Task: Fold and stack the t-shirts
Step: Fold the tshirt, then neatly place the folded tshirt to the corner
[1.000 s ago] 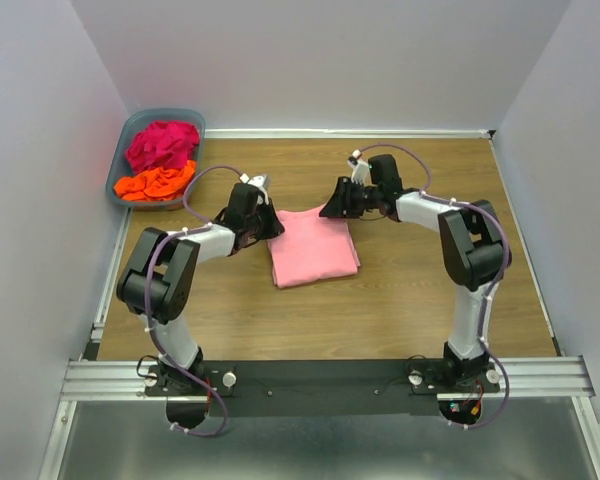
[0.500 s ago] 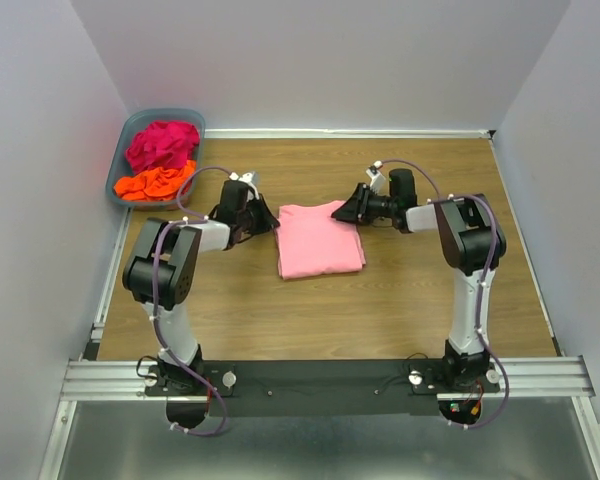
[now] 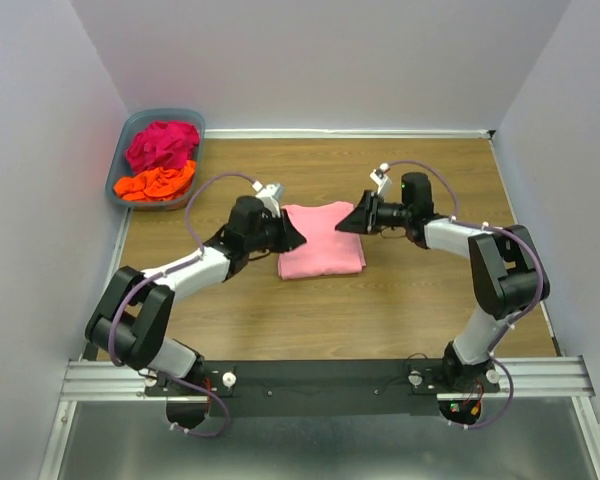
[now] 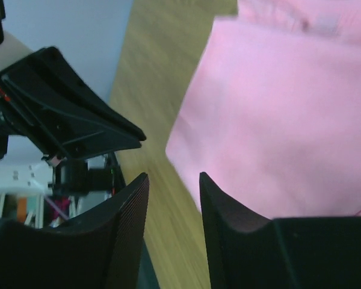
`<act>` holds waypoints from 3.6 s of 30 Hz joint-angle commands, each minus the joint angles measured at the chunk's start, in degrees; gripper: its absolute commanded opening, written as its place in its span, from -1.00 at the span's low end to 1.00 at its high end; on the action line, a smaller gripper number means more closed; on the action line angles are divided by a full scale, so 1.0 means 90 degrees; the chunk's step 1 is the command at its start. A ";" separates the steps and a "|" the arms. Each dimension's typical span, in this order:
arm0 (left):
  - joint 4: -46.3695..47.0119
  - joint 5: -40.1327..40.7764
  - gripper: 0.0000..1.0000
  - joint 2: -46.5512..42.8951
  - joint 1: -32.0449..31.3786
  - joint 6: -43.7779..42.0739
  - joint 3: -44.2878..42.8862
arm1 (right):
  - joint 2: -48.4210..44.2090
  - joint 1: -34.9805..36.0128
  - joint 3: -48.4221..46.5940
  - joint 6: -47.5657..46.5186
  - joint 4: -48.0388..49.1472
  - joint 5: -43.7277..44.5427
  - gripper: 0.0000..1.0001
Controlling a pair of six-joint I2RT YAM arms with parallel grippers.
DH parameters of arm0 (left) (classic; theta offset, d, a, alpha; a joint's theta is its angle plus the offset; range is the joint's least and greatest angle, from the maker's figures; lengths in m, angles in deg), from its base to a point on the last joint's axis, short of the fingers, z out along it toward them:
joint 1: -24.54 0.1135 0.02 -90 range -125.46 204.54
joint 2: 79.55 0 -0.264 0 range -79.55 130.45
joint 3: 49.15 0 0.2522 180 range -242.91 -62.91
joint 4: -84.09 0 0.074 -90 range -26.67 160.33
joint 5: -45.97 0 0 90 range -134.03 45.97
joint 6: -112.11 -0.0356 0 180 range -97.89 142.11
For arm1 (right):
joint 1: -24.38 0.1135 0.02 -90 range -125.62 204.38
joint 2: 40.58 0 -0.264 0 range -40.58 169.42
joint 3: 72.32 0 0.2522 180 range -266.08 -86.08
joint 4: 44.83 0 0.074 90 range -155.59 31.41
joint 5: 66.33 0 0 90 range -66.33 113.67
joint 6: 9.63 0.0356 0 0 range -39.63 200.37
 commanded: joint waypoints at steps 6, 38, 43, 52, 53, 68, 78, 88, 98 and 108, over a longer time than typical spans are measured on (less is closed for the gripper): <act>0.0649 0.0181 -0.63 0.0528 -0.0183 0.0678 0.1240 | 0.0628 0.0186 0.1473 -0.0288 0.0229 -0.0355 -0.26; -0.3900 0.4263 0.78 -0.3366 0.0519 -0.0494 -0.0654 | -0.1540 0.0009 -0.0761 -0.1753 -0.4720 0.4341 0.68; -0.4097 0.5045 0.97 -0.3933 0.0617 -0.0648 -0.0733 | -0.0643 0.0537 -0.1484 -0.1646 -0.5131 0.5192 0.68; -0.4195 0.5222 0.96 -0.4392 0.0637 -0.0796 -0.0518 | 0.0687 0.1006 -0.2295 -0.1557 -0.5258 0.5719 0.22; -0.4176 0.5183 0.96 -0.4412 0.0627 -0.0787 -0.0489 | 0.0765 0.1035 -0.2334 -0.1548 -0.5258 0.5739 0.19; -0.3766 0.4236 0.91 -0.4052 0.0637 -0.0738 -0.0010 | 0.1586 0.1523 -0.2491 -0.1431 -0.5268 0.5652 -0.27; -0.3180 0.3053 0.89 -0.3192 0.0637 -0.0318 0.0605 | 0.2249 0.2450 -0.3582 -0.0737 -0.5180 0.5231 -0.75; -0.2682 0.2810 0.90 -0.1875 0.1135 -0.0152 0.1084 | 0.2066 0.2754 -0.3917 -0.0181 -0.4907 0.5348 0.23; -0.2554 0.2653 0.70 -0.0312 0.1379 -0.0425 0.0294 | 0.0113 0.2744 -0.2658 -0.0561 -0.4926 0.6100 0.63; -0.2729 0.2594 0.32 0.0488 0.1321 -0.0581 -0.0048 | -0.1664 0.2578 -0.1183 -0.0659 -0.4936 0.6696 0.68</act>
